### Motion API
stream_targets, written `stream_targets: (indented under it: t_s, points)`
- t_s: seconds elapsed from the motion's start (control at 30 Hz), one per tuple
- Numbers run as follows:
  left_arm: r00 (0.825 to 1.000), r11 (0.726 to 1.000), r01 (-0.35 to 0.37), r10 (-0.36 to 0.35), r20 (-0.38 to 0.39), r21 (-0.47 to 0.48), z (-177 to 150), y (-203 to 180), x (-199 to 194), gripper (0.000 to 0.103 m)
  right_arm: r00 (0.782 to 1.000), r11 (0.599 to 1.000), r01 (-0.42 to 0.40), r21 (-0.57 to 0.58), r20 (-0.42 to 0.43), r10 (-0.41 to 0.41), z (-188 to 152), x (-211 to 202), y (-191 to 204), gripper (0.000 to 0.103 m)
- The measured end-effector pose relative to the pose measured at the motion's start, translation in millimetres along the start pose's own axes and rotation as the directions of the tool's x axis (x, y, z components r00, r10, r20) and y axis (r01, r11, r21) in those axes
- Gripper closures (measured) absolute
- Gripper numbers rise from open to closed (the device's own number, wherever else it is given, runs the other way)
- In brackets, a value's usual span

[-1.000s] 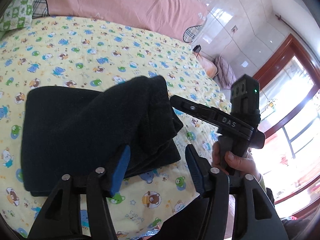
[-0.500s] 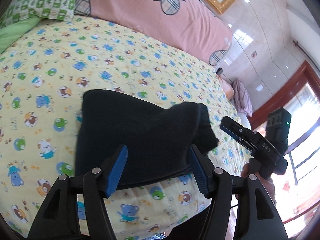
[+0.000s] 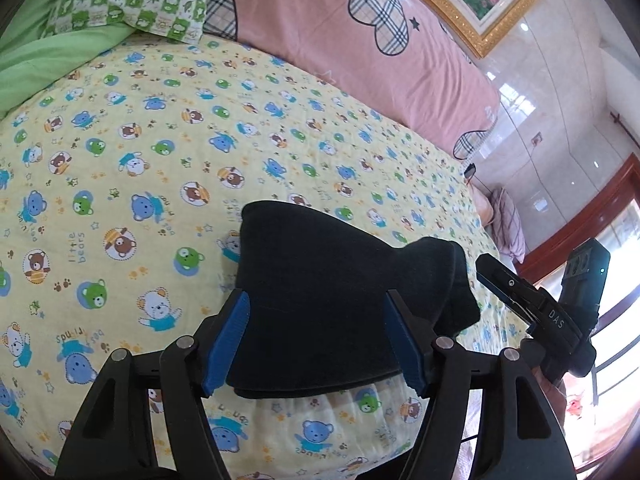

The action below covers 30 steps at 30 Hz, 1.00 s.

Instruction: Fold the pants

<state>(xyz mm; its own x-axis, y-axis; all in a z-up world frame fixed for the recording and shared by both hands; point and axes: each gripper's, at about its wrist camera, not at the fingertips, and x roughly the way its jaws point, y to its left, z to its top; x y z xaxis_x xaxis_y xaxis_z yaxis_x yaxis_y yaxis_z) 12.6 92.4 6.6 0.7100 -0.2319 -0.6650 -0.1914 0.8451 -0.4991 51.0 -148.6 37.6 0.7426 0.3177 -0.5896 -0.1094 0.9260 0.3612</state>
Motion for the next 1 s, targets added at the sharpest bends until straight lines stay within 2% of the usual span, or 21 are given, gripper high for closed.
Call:
stream_targets:
  t_s: [0.17, 0.43, 0.7, 0.87, 0.93, 1.0]
  points:
    - [1.0, 1.0, -0.016, 0.016, -0.023, -0.012, 4.6, 9.3, 11.1, 0.031, 0.999, 0.998, 0.036, 0.045, -0.037, -0.034, -5.2, 12.0, -6.7, 0.014]
    - [0.998, 0.999, -0.028, 0.027, -0.051, -0.026, 8.4, 17.1, 29.2, 0.031, 0.995, 0.992, 0.042, 0.121, -0.095, -0.03, -17.1, 21.7, -18.9, 0.014]
    - [0.995, 0.998, -0.047, 0.044, -0.088, -0.034, 8.2, 23.0, 47.4, 0.03, 0.986, 0.989, 0.131, 0.07, -0.114, -0.122, -36.4, 26.6, -30.6, 0.014]
    - [0.993, 0.998, -0.053, 0.05, -0.108, -0.03, 5.2, 23.6, 59.4, 0.03, 0.99, 0.993, 0.085, 0.087, -0.116, -0.075, -48.0, 22.5, -40.3, 0.014]
    - [0.992, 0.998, -0.057, 0.054, -0.115, -0.03, 4.0, 24.8, 63.7, 0.029, 0.993, 0.994, 0.051, 0.094, -0.115, -0.04, -52.5, 21.9, -42.5, 0.017]
    - [0.991, 0.998, -0.057, 0.052, -0.127, -0.035, 3.1, 27.4, 69.5, 0.029, 0.993, 0.992, -0.006, 0.128, -0.116, 0.021, -57.1, 22.1, -48.0, 0.024]
